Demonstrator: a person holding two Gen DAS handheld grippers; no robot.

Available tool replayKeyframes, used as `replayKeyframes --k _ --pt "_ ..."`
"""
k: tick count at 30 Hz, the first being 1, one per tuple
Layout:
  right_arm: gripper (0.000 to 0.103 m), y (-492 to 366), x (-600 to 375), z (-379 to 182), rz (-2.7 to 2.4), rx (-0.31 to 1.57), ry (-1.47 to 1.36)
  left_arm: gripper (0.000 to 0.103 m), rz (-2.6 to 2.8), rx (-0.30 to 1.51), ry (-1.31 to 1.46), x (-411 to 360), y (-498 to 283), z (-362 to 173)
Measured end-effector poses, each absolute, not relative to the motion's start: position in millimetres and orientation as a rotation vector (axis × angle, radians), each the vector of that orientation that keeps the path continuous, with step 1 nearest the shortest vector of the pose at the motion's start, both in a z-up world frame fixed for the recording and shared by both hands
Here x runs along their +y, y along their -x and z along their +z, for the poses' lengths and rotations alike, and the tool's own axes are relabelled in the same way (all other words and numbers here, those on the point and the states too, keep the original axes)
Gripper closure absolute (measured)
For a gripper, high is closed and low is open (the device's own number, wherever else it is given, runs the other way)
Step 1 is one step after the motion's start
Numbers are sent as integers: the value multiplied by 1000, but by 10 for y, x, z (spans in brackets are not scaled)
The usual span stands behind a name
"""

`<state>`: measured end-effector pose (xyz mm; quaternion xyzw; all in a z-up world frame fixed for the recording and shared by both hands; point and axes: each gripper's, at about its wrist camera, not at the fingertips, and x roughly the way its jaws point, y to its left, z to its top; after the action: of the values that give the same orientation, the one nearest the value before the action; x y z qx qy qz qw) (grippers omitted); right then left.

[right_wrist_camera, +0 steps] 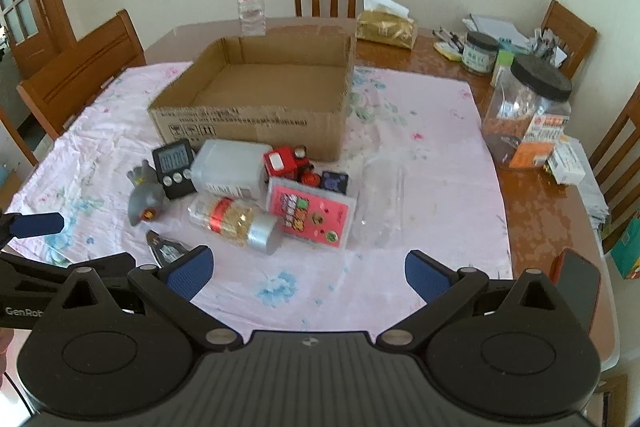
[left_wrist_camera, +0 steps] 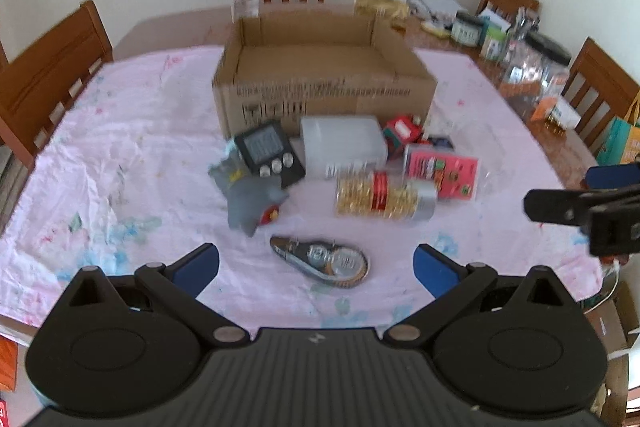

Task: Organize rigid objects
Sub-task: 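Lower the left tool and grasp the correction tape dispenser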

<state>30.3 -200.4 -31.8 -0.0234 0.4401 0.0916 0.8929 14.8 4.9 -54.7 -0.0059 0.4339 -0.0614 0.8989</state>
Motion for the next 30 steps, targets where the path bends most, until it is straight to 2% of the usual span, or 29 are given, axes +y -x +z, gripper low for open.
replayKeyframes --k 13,30 --pt "0 -338 -2174 -612 163 999 17 0 -167 983 -32 13 -375 -1345" --pt "0 -560 -2185 -765 184 1058 13 0 -230 838 -103 -17 -487 -1430"
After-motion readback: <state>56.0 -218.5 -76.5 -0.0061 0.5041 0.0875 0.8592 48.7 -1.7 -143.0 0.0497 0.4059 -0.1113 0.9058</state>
